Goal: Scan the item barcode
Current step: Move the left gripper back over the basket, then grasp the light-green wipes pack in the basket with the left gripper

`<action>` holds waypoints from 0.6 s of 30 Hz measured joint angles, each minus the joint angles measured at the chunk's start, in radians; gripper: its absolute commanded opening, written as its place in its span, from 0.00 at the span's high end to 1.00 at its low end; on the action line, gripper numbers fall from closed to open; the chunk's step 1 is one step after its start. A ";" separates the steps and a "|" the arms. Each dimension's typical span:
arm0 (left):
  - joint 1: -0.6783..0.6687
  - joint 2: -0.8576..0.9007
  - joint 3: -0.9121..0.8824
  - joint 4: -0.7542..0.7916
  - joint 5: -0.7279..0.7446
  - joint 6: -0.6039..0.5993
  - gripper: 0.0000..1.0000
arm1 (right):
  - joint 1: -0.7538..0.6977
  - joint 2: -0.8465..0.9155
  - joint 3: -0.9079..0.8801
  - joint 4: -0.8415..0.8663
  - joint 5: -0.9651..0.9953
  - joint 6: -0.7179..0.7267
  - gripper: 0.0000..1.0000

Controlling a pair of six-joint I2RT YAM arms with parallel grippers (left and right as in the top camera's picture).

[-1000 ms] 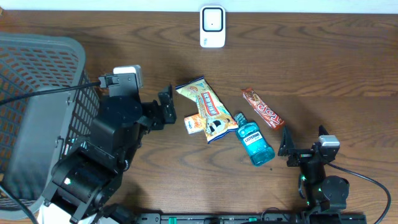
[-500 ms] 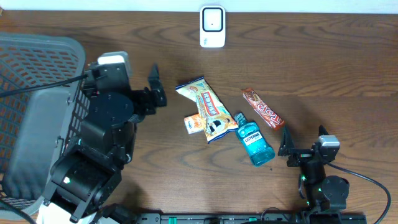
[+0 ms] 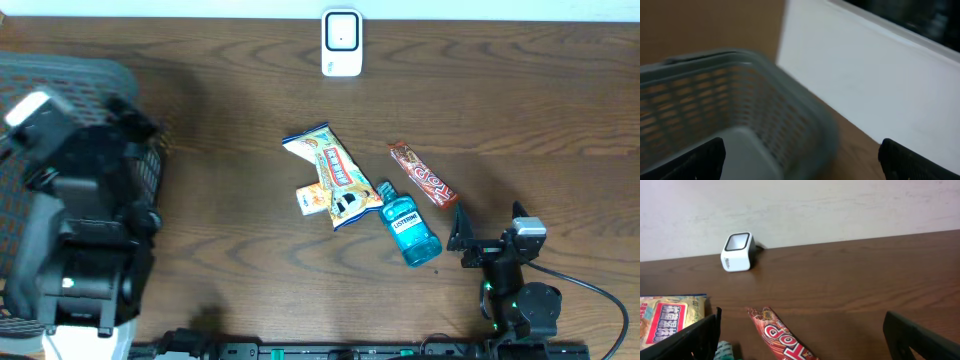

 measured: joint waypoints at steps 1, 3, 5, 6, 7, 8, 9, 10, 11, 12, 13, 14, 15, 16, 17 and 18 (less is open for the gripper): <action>0.031 0.000 0.000 -0.019 0.009 -0.021 0.02 | 0.000 0.000 0.000 0.000 0.000 0.000 0.01; 0.108 0.003 0.002 -0.079 0.030 -0.086 0.02 | 0.000 0.000 0.000 0.000 0.000 0.000 0.01; 0.183 0.014 0.003 -0.142 0.049 -0.162 0.02 | 0.000 0.000 0.000 0.000 0.000 0.000 0.01; 0.220 0.024 0.005 -0.176 0.061 -0.204 0.02 | 0.000 0.000 0.000 0.000 0.000 0.000 0.01; 0.264 0.040 0.007 -0.211 0.077 -0.254 0.02 | 0.000 0.000 0.000 0.000 0.000 0.000 0.01; 0.299 0.054 0.008 -0.239 0.091 -0.297 0.02 | 0.000 0.000 0.000 0.000 0.000 0.000 0.01; 0.328 0.067 0.008 -0.260 0.109 -0.332 0.02 | 0.000 0.000 0.000 0.000 0.000 0.000 0.01; 0.360 0.084 0.008 -0.275 0.127 -0.366 0.02 | 0.000 0.000 0.000 0.000 0.000 0.000 0.01; 0.392 0.103 0.008 -0.287 0.151 -0.398 0.02 | 0.000 0.000 0.000 0.000 0.000 0.000 0.01; 0.422 0.123 0.008 -0.291 0.178 -0.424 0.02 | 0.000 0.000 0.000 0.000 0.000 0.000 0.01; 0.451 0.143 0.008 -0.292 0.206 -0.445 0.02 | 0.000 0.000 0.000 0.000 0.000 0.000 0.01; 0.476 0.164 0.008 -0.295 0.234 -0.461 0.02 | 0.000 0.000 0.000 0.000 0.000 0.000 0.01; 0.498 0.183 0.008 -0.301 0.260 -0.476 0.02 | 0.000 0.000 0.000 0.000 0.000 0.000 0.01; 0.526 0.207 0.009 -0.311 0.294 -0.485 0.02 | 0.000 0.000 0.000 0.000 0.000 0.000 0.01; 0.544 0.225 0.009 -0.319 0.316 -0.494 0.02 | 0.000 0.000 0.000 0.000 0.000 0.000 0.01; 0.563 0.245 0.009 -0.326 0.340 -0.500 0.02 | 0.000 0.000 0.000 0.000 0.000 0.000 0.01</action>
